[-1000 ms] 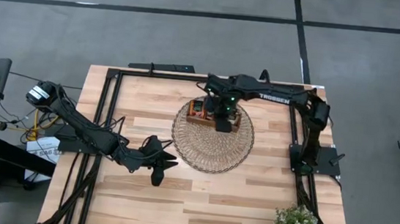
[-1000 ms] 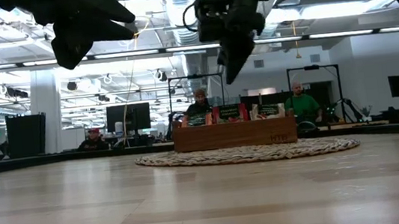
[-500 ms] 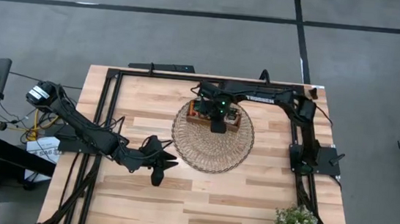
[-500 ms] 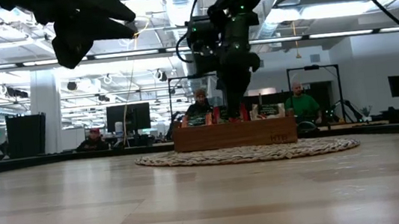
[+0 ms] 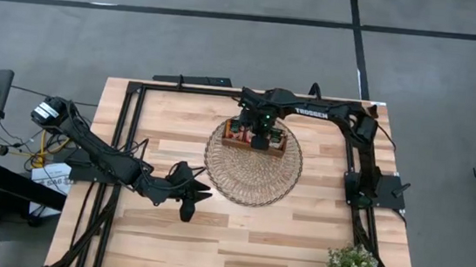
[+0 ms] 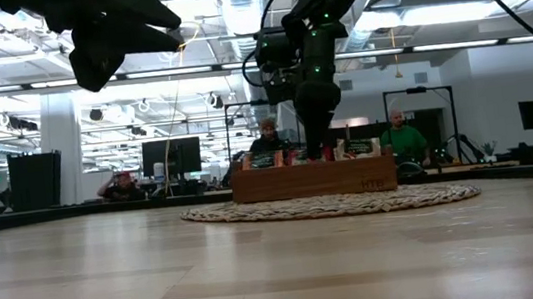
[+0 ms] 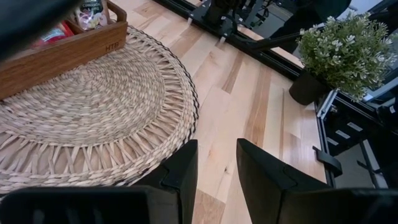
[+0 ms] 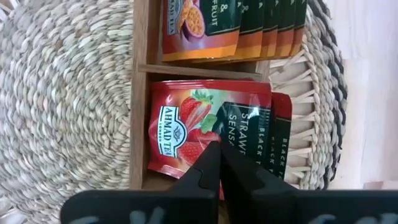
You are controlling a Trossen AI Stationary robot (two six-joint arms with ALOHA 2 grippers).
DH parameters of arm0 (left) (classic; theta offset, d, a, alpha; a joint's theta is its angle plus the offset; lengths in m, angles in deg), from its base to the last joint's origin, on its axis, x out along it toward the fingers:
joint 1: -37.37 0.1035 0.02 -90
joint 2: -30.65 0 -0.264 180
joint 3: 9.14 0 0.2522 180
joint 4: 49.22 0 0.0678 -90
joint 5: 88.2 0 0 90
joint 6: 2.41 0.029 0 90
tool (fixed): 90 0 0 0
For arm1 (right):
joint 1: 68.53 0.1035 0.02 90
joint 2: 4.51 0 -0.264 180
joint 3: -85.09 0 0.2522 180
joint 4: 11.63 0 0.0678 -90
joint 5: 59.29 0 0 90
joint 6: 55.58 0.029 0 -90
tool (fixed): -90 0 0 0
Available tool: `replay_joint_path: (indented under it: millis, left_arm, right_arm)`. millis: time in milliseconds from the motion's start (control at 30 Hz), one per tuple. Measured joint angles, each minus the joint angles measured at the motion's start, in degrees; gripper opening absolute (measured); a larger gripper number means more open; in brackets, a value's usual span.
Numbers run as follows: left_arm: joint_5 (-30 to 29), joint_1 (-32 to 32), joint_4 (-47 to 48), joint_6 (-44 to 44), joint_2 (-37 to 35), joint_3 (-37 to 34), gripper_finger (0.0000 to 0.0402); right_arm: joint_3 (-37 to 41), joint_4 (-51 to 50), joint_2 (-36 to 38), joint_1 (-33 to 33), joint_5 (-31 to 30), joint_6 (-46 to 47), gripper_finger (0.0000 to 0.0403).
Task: Pick & Place Tea
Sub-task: Adjust the tea bags, then return to Home Position
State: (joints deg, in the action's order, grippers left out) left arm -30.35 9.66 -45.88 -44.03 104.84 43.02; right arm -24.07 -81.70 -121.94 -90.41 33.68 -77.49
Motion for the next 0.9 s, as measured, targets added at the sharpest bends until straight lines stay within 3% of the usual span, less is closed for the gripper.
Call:
replay_joint_path:
  millis: [300, 700, 900]
  left_arm:
    - [0.0, 0.0, 0.0, 0.0, 0.0, 0.0, 0.0101]
    - [0.0, 0.0, 0.0, -0.2, 0.0, 0.0, 0.0101]
    - [0.1, 0.0, 0.0, -1.4, 0.0, 0.0, 0.0101]
  right_arm:
    - [0.1, -2.1, 0.6, 1.8, 0.7, -0.4, 0.0]
    - [0.0, -13.2, 12.0, 1.0, 1.3, 4.6, 0.0]
    - [1.1, -13.1, 11.3, -0.7, -6.6, 7.7, 0.0]
